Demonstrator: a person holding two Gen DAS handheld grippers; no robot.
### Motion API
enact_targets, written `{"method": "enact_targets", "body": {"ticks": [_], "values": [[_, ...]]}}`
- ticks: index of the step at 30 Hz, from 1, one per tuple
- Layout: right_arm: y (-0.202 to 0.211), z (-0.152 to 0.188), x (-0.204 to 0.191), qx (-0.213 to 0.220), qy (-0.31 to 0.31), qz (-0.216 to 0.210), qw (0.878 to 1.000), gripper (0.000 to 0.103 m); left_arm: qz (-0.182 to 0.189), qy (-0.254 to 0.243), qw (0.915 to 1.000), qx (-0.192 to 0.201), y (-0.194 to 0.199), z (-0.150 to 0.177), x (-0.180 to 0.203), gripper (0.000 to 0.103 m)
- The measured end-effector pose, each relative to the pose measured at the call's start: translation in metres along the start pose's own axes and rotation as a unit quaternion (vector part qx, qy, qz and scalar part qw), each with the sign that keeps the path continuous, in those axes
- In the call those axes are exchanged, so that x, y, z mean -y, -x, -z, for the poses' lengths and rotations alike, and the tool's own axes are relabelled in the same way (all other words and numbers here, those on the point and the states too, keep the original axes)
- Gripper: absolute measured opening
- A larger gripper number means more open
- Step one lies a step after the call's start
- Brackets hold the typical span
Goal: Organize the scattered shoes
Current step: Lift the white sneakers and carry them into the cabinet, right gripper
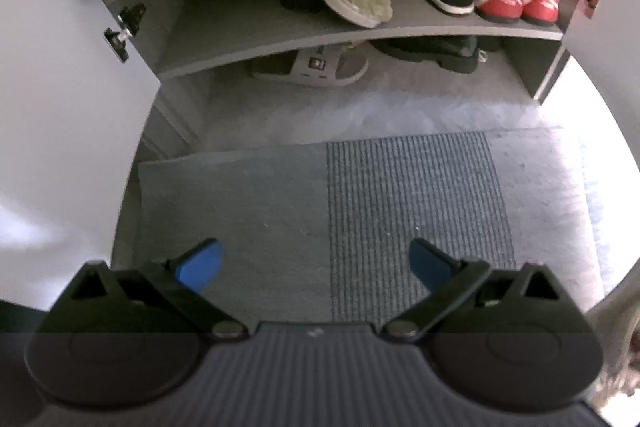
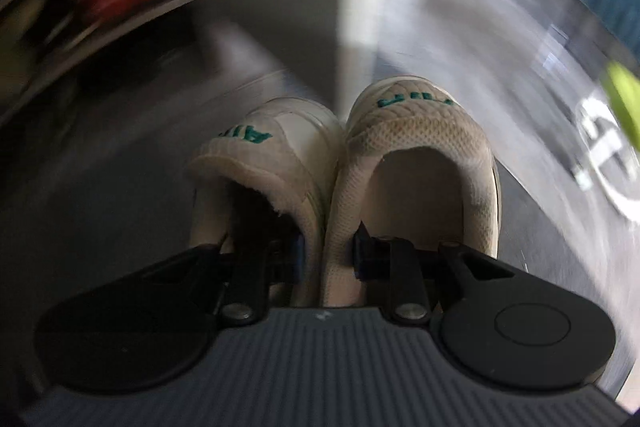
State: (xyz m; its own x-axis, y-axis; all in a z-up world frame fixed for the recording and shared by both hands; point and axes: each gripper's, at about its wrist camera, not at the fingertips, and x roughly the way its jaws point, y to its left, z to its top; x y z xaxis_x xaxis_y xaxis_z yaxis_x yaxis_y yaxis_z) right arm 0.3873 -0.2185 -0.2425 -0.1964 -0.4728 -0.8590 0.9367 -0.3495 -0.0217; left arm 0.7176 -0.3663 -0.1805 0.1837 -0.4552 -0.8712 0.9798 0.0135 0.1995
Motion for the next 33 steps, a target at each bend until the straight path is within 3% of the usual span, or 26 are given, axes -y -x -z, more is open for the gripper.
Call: {"method": "enact_targets", "body": {"ticks": [1, 5, 9, 11, 15, 20, 22, 26, 29, 31, 33], "values": [[0.001, -0.001, -0.005, -0.002, 0.007, -0.005, 1.0, 0.026, -0.01, 0.002, 0.9999, 0.009, -0.001, -0.004, -0.008, 0.101], [-0.009, -0.006, -0.077, -0.031, 0.106, -0.1, 0.989, 0.026, -0.049, 0.026, 0.9978, 0.036, -0.007, -0.021, -0.042, 0.101], [-0.04, -0.015, -0.137, -0.053, 0.125, -0.158, 0.978, 0.026, -0.078, 0.077, 0.9934, 0.033, -0.012, -0.027, -0.079, 0.101], [-0.064, -0.021, -0.19, -0.064, 0.143, -0.188, 0.97, 0.026, -0.089, 0.091, 0.9914, 0.03, -0.014, -0.026, -0.091, 0.101], [-0.108, -0.035, -0.273, -0.05, 0.171, -0.221, 0.959, 0.025, -0.097, 0.132, 0.9863, 0.02, -0.016, -0.028, -0.117, 0.101], [-0.159, -0.033, -0.346, -0.052, 0.224, -0.227, 0.946, 0.024, -0.098, 0.157, 0.9824, 0.025, -0.015, -0.036, -0.136, 0.101], [-0.172, -0.033, -0.36, -0.038, 0.233, -0.221, 0.946, 0.009, -0.099, 0.165, 0.981, 0.028, -0.014, -0.038, -0.141, 0.101], [-0.178, -0.037, -0.379, -0.015, 0.244, -0.209, 0.947, 0.008, -0.094, 0.182, 0.9786, 0.015, -0.018, -0.043, -0.149, 0.101], [-0.179, -0.037, -0.377, -0.01, 0.242, -0.213, 0.947, 0.011, -0.085, 0.187, 0.9785, 0.014, -0.02, -0.053, -0.15, 0.101], [-0.182, -0.038, -0.368, -0.021, 0.221, -0.237, 0.946, 0.019, -0.082, 0.176, 0.9806, 0.029, -0.018, -0.06, -0.148, 0.101], [-0.186, -0.035, -0.364, -0.022, 0.219, -0.241, 0.945, 0.034, -0.079, 0.168, 0.9819, 0.04, -0.017, -0.064, -0.146, 0.101]]}}
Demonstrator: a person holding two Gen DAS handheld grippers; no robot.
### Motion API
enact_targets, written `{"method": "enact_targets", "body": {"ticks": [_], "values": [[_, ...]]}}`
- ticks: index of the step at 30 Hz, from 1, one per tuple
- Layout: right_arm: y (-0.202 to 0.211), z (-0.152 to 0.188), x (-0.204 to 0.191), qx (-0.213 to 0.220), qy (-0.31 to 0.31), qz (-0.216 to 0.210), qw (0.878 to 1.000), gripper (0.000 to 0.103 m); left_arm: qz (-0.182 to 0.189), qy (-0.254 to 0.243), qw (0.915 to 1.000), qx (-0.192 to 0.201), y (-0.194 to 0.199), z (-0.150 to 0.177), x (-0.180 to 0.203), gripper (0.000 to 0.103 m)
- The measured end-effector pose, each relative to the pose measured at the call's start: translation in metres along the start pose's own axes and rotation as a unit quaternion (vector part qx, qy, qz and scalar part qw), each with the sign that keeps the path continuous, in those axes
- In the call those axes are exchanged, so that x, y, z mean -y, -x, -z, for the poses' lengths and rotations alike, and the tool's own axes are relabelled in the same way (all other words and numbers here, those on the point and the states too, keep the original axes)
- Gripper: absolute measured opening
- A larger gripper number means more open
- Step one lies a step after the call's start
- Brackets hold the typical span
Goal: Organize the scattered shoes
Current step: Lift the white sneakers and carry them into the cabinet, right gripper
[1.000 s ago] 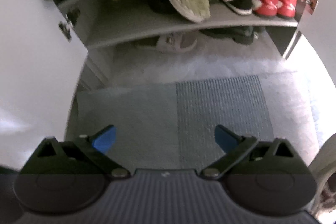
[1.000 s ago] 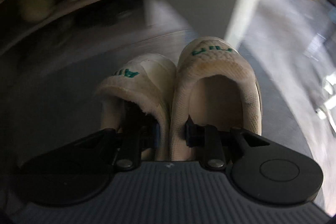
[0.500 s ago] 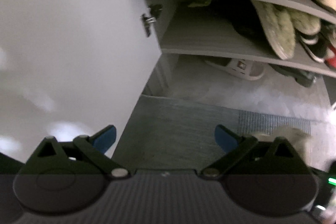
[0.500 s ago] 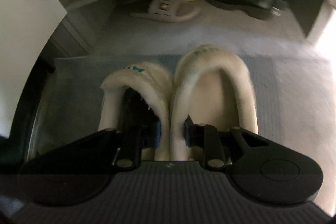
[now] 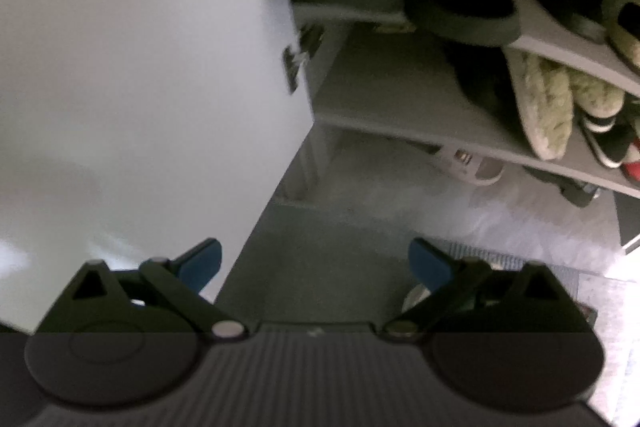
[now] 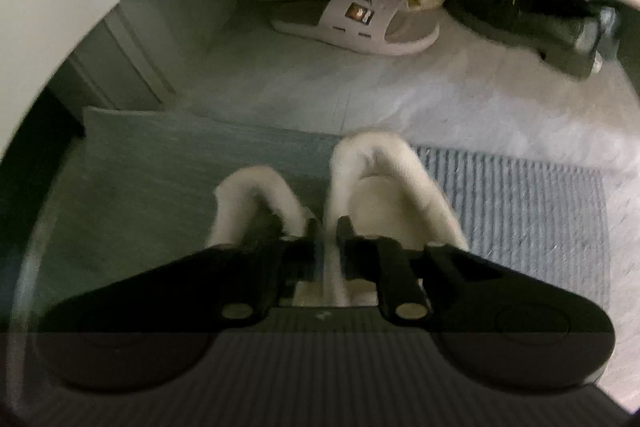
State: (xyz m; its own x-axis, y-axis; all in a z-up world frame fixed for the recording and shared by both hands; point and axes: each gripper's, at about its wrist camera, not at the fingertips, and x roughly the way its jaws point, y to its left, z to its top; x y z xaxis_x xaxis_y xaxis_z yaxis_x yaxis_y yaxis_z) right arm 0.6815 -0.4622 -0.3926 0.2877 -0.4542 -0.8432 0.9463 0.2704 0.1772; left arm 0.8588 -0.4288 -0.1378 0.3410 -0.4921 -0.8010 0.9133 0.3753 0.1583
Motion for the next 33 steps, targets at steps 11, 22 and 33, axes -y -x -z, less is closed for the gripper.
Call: {"method": "enact_targets", "body": {"ticks": [11, 22, 33], "values": [[-0.053, -0.009, -0.023, -0.019, 0.056, 0.025, 0.998, 0.04, -0.005, -0.018, 0.9996, -0.023, -0.015, 0.004, 0.002, 0.101], [0.02, 0.014, -0.061, 0.149, -0.005, 0.072, 0.986, 0.03, 0.007, 0.002, 0.9994, 0.033, -0.004, -0.009, -0.011, 0.101], [0.082, -0.056, -0.104, 0.287, 0.015, 0.021, 0.958, 0.028, 0.017, -0.017, 0.9969, 0.074, 0.008, -0.022, -0.011, 0.101]]}}
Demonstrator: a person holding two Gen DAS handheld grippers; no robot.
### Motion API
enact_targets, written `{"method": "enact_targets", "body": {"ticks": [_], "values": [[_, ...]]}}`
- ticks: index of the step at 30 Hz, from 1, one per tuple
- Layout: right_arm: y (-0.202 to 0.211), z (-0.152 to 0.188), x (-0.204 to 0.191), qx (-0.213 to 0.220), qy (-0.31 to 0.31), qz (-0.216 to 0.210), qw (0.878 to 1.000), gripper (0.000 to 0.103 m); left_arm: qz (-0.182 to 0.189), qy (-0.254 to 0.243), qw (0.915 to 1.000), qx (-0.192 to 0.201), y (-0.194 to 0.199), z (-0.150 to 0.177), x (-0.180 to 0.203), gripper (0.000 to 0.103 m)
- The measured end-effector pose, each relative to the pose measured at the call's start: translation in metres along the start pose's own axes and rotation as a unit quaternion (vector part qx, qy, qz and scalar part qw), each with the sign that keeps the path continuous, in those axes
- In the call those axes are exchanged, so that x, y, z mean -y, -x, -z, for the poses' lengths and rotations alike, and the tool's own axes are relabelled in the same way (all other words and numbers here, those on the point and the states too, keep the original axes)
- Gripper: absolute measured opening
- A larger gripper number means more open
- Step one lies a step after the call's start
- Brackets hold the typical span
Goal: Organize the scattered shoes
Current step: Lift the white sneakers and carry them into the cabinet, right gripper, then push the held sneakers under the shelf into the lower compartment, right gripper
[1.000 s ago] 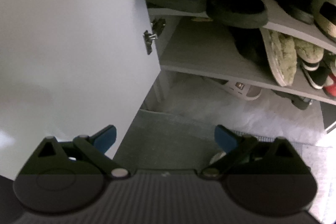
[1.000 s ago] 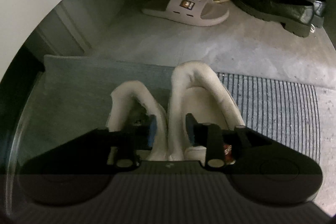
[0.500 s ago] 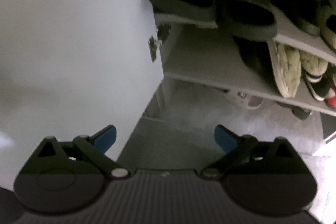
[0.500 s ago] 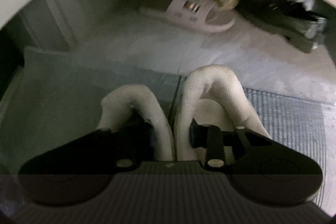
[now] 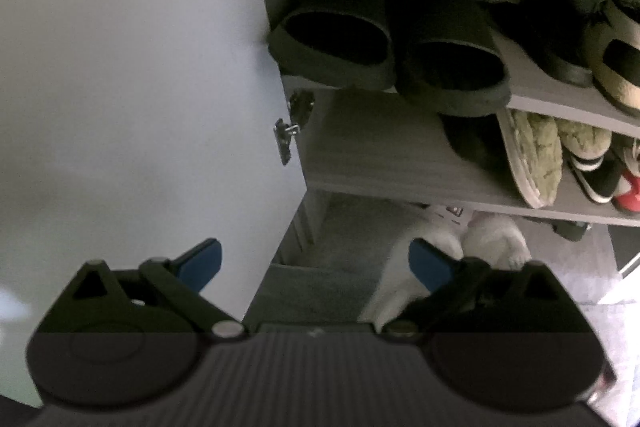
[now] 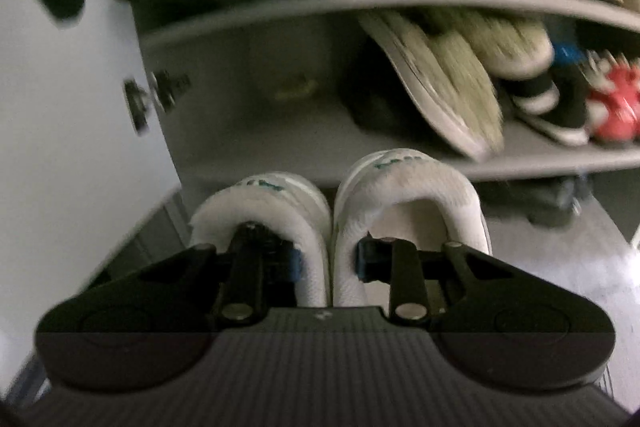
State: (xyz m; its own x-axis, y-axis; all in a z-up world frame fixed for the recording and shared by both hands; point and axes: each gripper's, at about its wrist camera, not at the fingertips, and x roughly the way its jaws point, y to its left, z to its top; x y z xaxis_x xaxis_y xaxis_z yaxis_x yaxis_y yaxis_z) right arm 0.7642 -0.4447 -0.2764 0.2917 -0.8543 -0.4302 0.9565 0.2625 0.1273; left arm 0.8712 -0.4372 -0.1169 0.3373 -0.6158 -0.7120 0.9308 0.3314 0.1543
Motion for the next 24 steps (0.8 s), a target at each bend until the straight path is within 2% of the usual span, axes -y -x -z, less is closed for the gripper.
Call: {"method": "enact_targets", "body": {"ticks": [4, 5, 9, 11, 13, 16, 18, 20, 22, 23, 24], "values": [[-0.019, -0.031, -0.003, -0.004, 0.002, -0.015, 1.0, 0.028, 0.019, 0.017, 0.9997, 0.004, 0.015, -0.008, -0.01, 0.101], [-0.021, -0.038, -0.001, -0.007, 0.004, -0.019, 1.0, 0.028, 0.032, 0.009, 0.9993, 0.018, 0.022, -0.011, -0.01, 0.101], [-0.025, -0.054, 0.005, -0.026, 0.018, -0.041, 0.999, 0.028, 0.072, -0.053, 0.9942, 0.059, 0.046, -0.016, -0.002, 0.101], [-0.025, -0.056, 0.007, -0.042, 0.019, -0.052, 0.998, 0.028, 0.085, -0.108, 0.988, 0.07, 0.061, -0.002, -0.001, 0.101], [-0.018, -0.056, 0.008, -0.048, 0.022, -0.06, 0.997, 0.028, 0.107, -0.168, 0.9764, 0.084, 0.08, 0.019, -0.008, 0.101], [-0.006, -0.056, 0.013, -0.047, 0.014, -0.071, 0.996, 0.028, 0.123, -0.222, 0.9598, 0.119, 0.097, 0.047, -0.021, 0.103], [-0.004, -0.056, 0.015, -0.042, 0.009, -0.081, 0.996, 0.028, 0.163, -0.242, 0.9472, 0.133, 0.088, 0.091, -0.038, 0.103], [-0.007, -0.052, 0.018, -0.032, 0.017, -0.098, 0.995, 0.028, 0.168, -0.247, 0.9446, 0.137, 0.064, 0.131, -0.038, 0.103], [-0.011, -0.046, 0.019, -0.021, 0.03, -0.118, 0.992, 0.028, 0.16, -0.249, 0.9447, 0.142, 0.047, 0.152, -0.033, 0.102], [-0.015, -0.039, 0.019, -0.004, 0.053, -0.142, 0.988, 0.028, 0.146, -0.234, 0.9474, 0.163, 0.021, 0.18, -0.028, 0.102], [-0.015, -0.038, 0.018, -0.002, 0.056, -0.144, 0.988, 0.028, 0.132, -0.224, 0.9482, 0.182, 0.006, 0.192, -0.025, 0.101]]}}
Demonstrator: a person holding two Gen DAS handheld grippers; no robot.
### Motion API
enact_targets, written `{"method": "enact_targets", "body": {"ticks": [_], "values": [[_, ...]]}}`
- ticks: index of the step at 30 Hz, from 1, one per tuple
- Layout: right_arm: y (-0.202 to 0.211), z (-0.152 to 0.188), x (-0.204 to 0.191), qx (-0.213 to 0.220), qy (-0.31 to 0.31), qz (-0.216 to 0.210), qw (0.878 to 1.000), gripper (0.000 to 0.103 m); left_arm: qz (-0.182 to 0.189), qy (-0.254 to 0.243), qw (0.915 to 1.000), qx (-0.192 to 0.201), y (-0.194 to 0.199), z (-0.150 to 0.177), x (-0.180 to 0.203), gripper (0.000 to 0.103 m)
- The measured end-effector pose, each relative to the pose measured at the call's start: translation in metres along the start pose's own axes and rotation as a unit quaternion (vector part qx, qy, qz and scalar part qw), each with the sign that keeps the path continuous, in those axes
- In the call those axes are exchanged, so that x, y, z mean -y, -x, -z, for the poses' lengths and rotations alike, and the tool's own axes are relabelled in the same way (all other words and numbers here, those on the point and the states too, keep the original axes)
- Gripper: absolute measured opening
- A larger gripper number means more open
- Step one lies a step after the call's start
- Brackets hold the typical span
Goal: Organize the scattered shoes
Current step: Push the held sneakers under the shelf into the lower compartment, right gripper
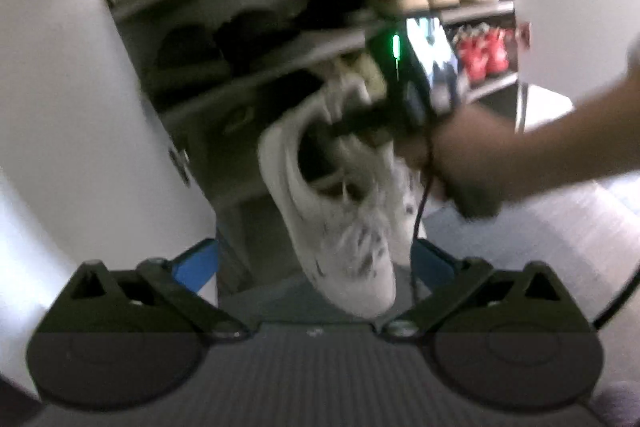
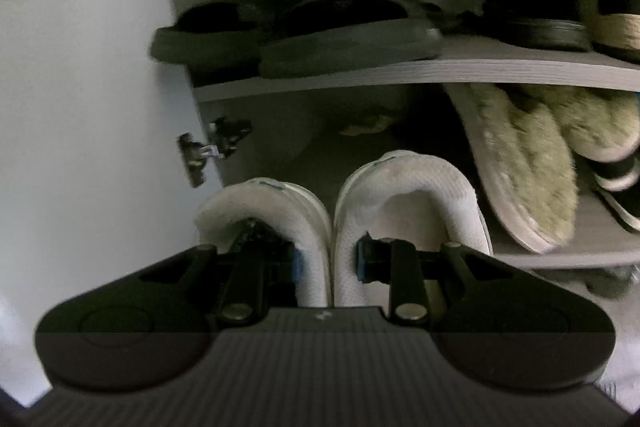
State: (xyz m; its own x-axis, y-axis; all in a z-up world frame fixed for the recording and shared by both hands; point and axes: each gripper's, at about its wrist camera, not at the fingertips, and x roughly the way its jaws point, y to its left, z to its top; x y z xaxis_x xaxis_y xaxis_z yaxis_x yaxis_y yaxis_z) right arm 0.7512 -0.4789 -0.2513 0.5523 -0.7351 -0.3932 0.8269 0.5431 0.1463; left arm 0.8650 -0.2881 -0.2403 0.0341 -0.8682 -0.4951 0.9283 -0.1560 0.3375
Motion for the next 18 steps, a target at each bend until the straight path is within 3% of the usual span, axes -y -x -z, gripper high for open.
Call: {"method": "enact_targets", "body": {"ticks": [4, 9, 14, 18], "values": [[-0.008, 0.016, -0.012, 0.053, 0.044, -0.029, 0.997, 0.028, -0.066, 0.013, 0.9965, 0.049, -0.041, 0.049, 0.021, 0.101], [-0.029, 0.021, -0.02, 0.081, 0.048, -0.031, 0.995, 0.028, -0.063, 0.053, 0.9961, 0.033, -0.095, 0.08, 0.022, 0.102], [-0.067, 0.022, -0.028, 0.088, 0.073, -0.049, 0.992, 0.028, -0.062, 0.015, 0.9939, 0.09, -0.13, 0.091, 0.032, 0.103], [-0.088, 0.021, -0.038, 0.126, 0.091, -0.031, 0.987, 0.027, -0.088, 0.021, 0.9914, 0.095, -0.155, 0.096, 0.036, 0.103]]}}
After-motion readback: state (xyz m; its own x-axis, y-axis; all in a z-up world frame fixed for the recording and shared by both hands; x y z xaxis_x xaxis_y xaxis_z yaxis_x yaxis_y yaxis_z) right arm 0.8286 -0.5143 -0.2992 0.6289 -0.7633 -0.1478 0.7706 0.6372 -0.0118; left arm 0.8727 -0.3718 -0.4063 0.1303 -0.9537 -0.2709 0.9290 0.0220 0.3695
